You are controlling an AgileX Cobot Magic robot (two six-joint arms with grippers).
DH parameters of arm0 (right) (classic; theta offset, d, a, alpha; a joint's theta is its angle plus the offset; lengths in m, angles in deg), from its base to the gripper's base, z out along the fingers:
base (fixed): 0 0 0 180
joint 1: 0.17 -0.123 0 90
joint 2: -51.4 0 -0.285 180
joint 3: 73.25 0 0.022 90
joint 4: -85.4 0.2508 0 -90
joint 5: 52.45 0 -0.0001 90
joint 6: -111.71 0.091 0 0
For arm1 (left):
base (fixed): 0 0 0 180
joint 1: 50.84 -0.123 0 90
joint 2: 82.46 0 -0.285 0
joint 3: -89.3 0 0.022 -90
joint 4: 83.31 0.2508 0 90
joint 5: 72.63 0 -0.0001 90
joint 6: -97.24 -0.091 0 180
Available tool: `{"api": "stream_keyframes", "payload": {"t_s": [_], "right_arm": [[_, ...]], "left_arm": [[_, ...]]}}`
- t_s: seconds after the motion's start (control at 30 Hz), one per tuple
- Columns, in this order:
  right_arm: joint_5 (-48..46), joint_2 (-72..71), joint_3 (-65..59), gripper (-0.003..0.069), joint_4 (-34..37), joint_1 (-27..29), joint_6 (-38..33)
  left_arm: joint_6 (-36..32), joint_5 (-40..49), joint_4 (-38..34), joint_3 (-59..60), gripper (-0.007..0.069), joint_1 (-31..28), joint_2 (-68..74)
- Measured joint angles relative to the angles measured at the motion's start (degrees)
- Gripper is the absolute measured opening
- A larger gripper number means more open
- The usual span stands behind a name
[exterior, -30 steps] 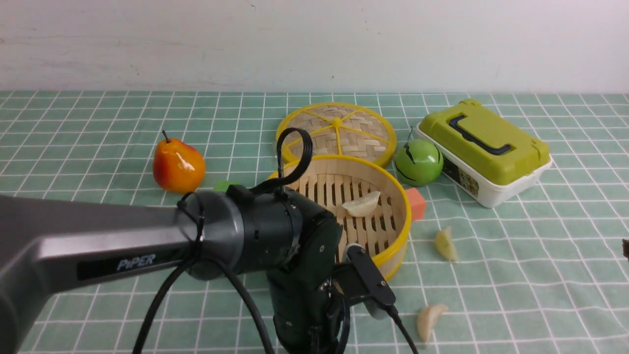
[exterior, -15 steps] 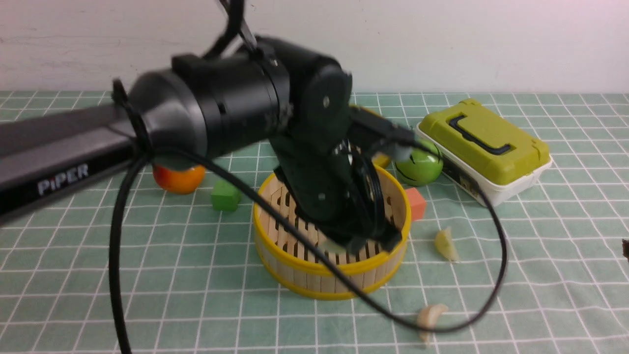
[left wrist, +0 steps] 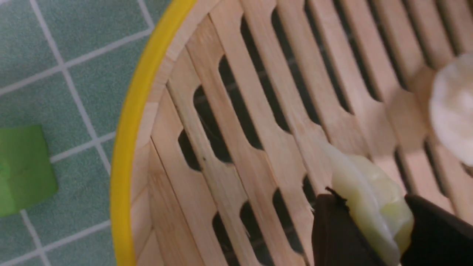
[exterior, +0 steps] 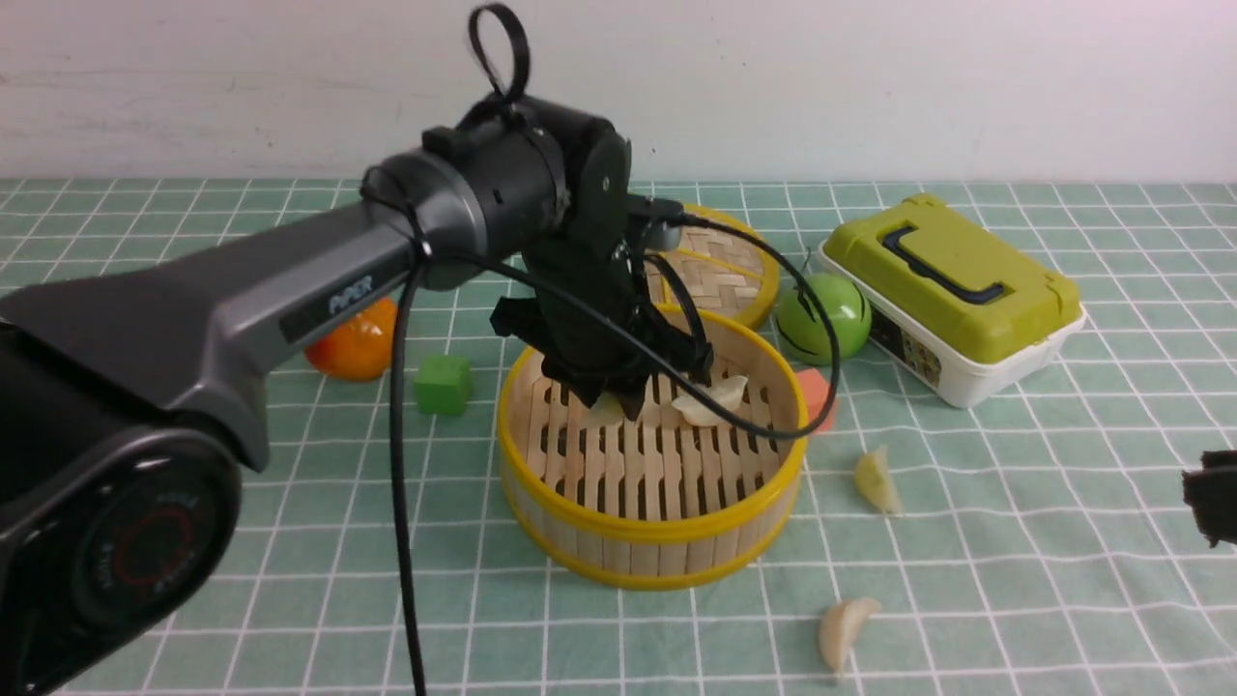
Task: Put the dumplings into the steamer on the table with the blue tablecloth.
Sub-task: 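Place the dumpling into the bamboo steamer basket with the left gripper, then reach for and grasp a dumpling lying on the table beside the steamer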
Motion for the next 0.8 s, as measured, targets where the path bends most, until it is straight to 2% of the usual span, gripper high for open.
{"api": "stream_keyframes", "payload": {"t_s": [0.13, 0.37, 0.47, 0.53, 0.7, 0.73, 0.8], "right_arm": [[0.00, 2.89, 0.05, 0.0085, 0.00, 0.00, 1.48], [-1.69, 9.94, 2.72, 0.0085, -0.30, 0.00, 1.89], [-4.16, 13.98, 6.32, 0.0085, -1.19, 0.00, 3.70], [-4.89, 16.60, 8.42, 0.0085, -1.99, 0.00, 5.06], [-5.63, 22.69, 11.54, 0.0085, -2.46, 0.00, 6.26], [-5.89, 25.43, 11.82, 0.0085, -2.46, 0.00, 6.34], [-6.24, 28.19, 11.82, 0.0085, -2.94, 0.00, 7.09]], "left_arm": [[3.68, -1.72, 2.89, 0.00, 0.0225, 0.00, 1.84], [4.20, 0.79, 3.85, -0.62, 0.0444, 0.00, 1.15], [1.26, 6.08, 3.94, -1.54, 0.0479, 0.00, -2.62], [0.37, 8.62, 4.01, -1.94, 0.0476, 0.00, -6.77], [-0.29, 12.94, 4.03, -2.18, 0.0402, 0.00, -18.62], [-0.29, 13.46, 4.03, -1.37, 0.0332, 0.00, -24.21], [-0.33, 13.67, 3.39, 1.73, 0.0265, 0.00, -30.08]]}}
